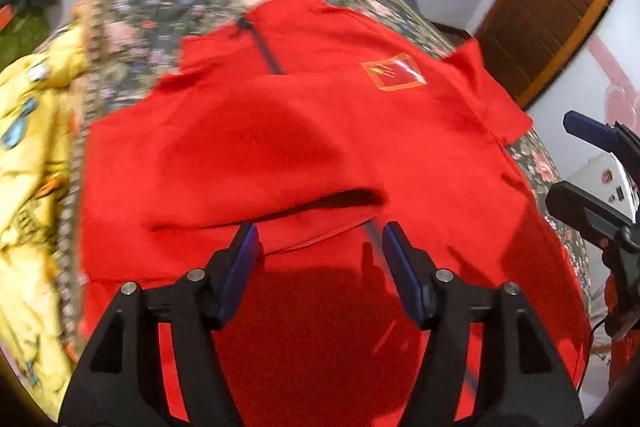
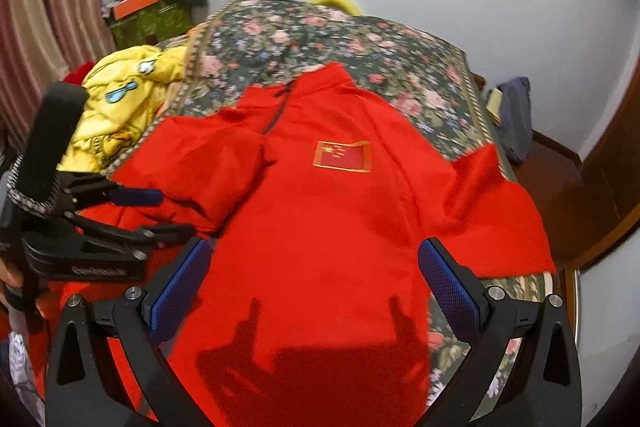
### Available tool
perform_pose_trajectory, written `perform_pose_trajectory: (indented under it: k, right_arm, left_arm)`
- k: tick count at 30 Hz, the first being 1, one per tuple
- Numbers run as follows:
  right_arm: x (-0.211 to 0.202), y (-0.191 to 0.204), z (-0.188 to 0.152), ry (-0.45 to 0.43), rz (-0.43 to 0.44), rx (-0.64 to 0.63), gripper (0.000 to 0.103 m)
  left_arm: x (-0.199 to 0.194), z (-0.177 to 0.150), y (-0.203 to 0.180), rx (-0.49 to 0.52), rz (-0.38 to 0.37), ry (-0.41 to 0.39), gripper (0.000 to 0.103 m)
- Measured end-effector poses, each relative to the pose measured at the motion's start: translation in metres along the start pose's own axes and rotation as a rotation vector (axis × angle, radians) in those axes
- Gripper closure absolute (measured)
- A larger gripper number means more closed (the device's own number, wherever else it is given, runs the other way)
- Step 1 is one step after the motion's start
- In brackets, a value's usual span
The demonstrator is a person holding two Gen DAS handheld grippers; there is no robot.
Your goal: Fold large clothes
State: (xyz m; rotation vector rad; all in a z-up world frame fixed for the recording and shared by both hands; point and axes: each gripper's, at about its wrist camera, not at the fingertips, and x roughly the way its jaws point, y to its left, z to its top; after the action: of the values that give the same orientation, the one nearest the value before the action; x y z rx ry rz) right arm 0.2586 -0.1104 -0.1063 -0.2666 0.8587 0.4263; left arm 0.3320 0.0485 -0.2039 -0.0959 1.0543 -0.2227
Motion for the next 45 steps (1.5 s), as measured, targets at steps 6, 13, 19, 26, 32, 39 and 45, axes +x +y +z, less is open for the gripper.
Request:
perform_pose_trajectory:
  k: [6,13,19,26,32,39,45]
  right_arm:
    - [0.018,0.043,0.02,0.006,0.039,-0.092,0.0]
    - [0.061,0.103,0.039,0.07,0.106,-0.206,0.0]
    - [0.117,0.15,0.046,0.162,0.098,-0.363,0.004]
    - [0.174,0.18,0.044,0.286,0.135,-0.433,0.026]
    - [0.201,0.182,0.051,0.339,0.181,-0.379,0.063]
    - [0.183,0.171,0.062,0.256,0.196,-0.332,0.095]
    - [0.135,0.132,0.088,0.129,0.188,-0.24,0.096]
  left_arm:
    - [-0.039,-0.019,0.071,-0.08,0.143,-0.07,0.039]
    - [-0.048,-0.05,0.144,-0.154,0.282,-0.055,0.038]
    - [-0.03,-0.077,0.173,-0.166,0.317,-0.002,0.038]
    - [0.007,-0.083,0.184,-0.172,0.282,0.049,0.038]
    - [0.028,-0.075,0.195,-0.209,0.282,0.048,0.038]
    - [0.037,-0.072,0.203,-0.258,0.272,0.052,0.038]
    - [0.034,-0.069,0.198,-0.247,0.306,0.07,0.038]
